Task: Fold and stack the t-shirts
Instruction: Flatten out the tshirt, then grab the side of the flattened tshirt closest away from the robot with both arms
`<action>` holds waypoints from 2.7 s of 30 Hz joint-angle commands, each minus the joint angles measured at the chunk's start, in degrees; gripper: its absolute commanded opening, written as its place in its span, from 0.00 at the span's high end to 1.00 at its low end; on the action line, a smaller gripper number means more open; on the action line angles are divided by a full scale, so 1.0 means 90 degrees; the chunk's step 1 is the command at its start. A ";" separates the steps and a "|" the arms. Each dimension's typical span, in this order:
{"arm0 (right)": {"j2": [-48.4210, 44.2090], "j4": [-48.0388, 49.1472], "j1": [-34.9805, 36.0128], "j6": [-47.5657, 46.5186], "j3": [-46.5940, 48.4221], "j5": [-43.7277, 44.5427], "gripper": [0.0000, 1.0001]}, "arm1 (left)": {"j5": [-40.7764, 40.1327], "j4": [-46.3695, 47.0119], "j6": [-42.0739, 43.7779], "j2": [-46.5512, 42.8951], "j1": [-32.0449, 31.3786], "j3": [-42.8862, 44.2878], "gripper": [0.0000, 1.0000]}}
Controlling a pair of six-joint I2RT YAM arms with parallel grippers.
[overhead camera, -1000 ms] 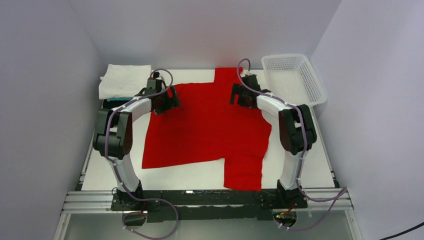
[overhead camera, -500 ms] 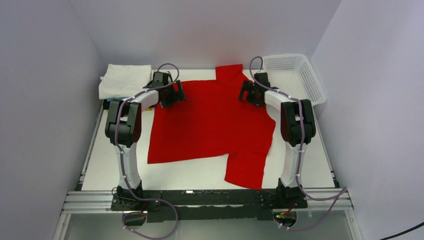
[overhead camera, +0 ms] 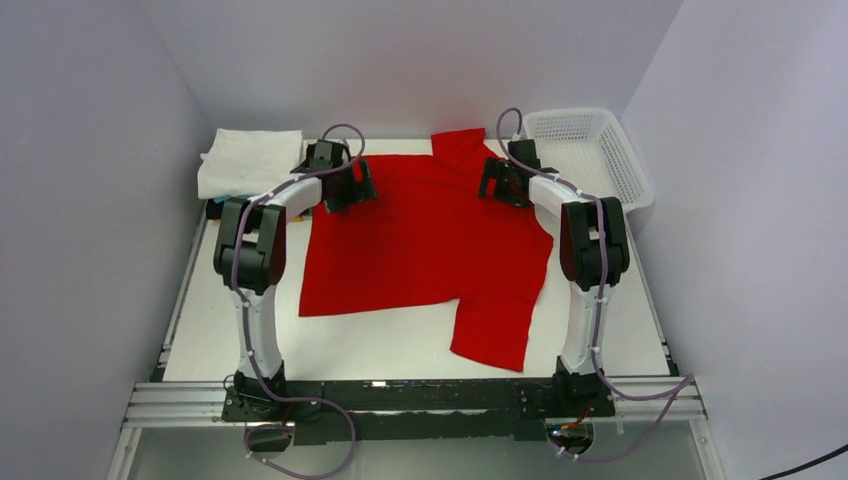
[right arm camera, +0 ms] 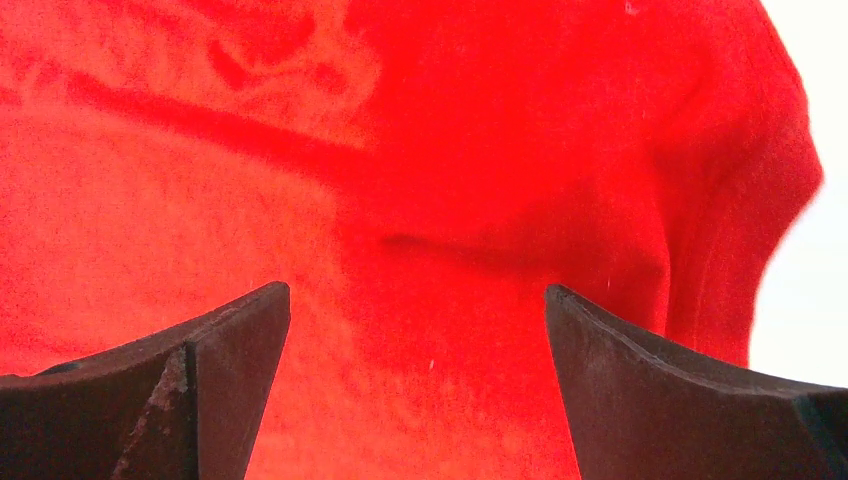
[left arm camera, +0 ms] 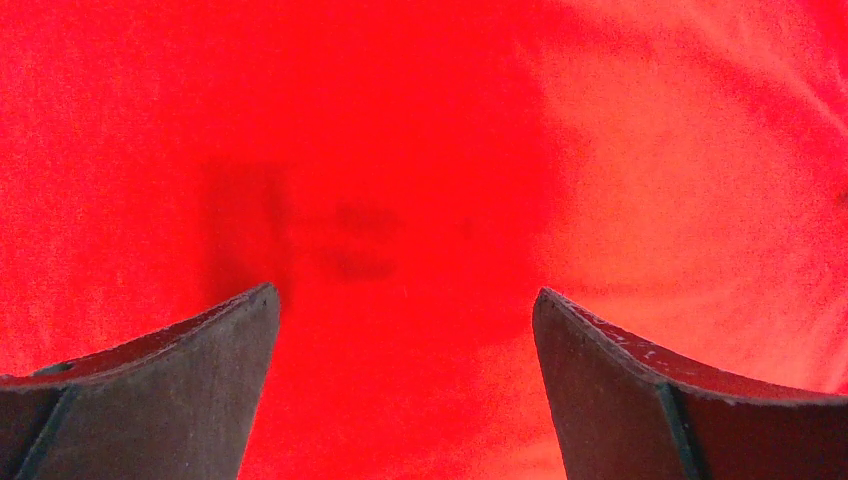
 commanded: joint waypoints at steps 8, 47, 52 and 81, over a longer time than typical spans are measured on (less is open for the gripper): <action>-0.3141 -0.0337 0.1296 -0.0224 -0.1851 0.2049 0.00 | -0.1286 -0.0294 -0.0281 -0.4156 -0.0561 -0.2965 0.00; -0.5476 -0.0632 0.1494 0.0581 -0.4540 0.2400 0.00 | -0.2678 -0.1118 -0.2672 -0.6313 -0.0466 -0.6913 0.47; -0.5449 -0.0715 0.1480 0.0600 -0.4489 0.2414 0.00 | -0.2614 -0.0942 -0.2619 -0.6045 -0.0397 -0.6901 0.58; -0.6277 -0.3868 0.3811 0.2384 -0.5642 0.0302 0.19 | -0.2390 -0.0678 -0.2350 -0.6285 -0.0377 -0.6973 1.00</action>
